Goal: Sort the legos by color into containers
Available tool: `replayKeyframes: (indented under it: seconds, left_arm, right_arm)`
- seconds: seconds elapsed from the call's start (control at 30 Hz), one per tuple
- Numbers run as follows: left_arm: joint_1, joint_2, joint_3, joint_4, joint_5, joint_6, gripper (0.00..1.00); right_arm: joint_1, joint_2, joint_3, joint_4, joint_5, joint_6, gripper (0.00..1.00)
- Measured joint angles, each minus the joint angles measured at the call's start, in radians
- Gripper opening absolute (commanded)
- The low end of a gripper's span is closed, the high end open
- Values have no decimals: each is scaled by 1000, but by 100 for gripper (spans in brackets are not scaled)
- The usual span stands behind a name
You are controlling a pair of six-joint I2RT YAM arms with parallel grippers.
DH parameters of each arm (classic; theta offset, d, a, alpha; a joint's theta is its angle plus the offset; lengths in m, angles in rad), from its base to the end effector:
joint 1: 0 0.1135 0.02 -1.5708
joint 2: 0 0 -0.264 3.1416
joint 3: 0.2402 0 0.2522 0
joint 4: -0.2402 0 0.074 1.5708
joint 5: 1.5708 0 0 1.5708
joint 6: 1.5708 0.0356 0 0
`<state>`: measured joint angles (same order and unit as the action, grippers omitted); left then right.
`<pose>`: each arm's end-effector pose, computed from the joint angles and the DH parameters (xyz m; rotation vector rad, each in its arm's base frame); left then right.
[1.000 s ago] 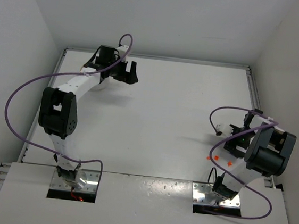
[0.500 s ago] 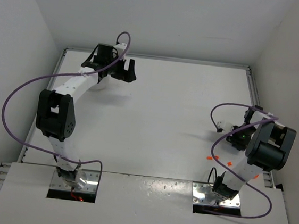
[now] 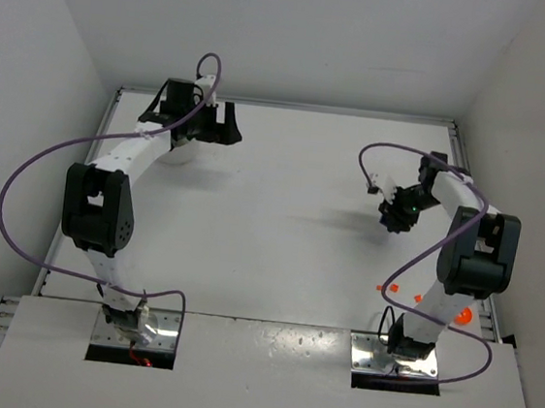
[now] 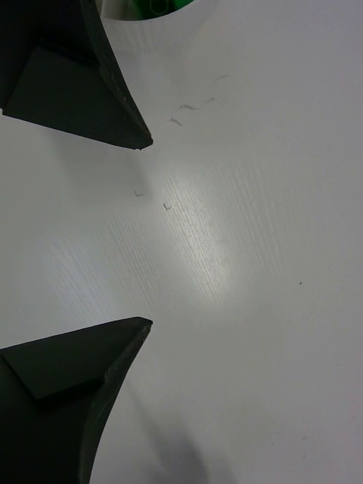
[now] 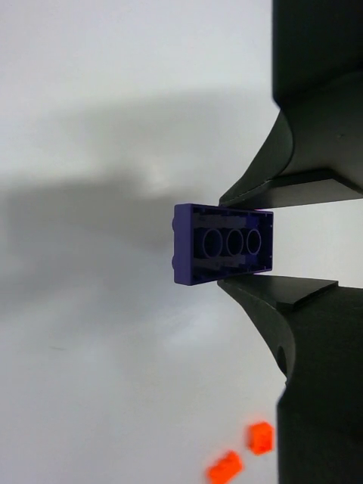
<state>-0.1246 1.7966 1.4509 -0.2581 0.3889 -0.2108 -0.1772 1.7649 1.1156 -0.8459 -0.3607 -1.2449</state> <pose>0.4130 -0.0653 0.2835 0.1311 2.1839 -0.6133 0.3078 -0.0424 0.1652 -1.4579 2.4280 0.3213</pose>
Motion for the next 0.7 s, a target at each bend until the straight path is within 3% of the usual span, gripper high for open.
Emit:
replayKeyframes:
  seconds: [0.33, 0.5, 0.7]
  left_arm:
    - [-7, -28, -70, 43, 180, -89, 98]
    - [-21, -31, -95, 93, 268, -195, 88]
    - [-50, -29, -95, 145, 318, -293, 84]
  right_arm:
    - [230, 58, 248, 75, -209, 286, 1]
    - [354, 104, 299, 199, -232, 470, 0]
    - [475, 218, 450, 271, -203, 652, 0]
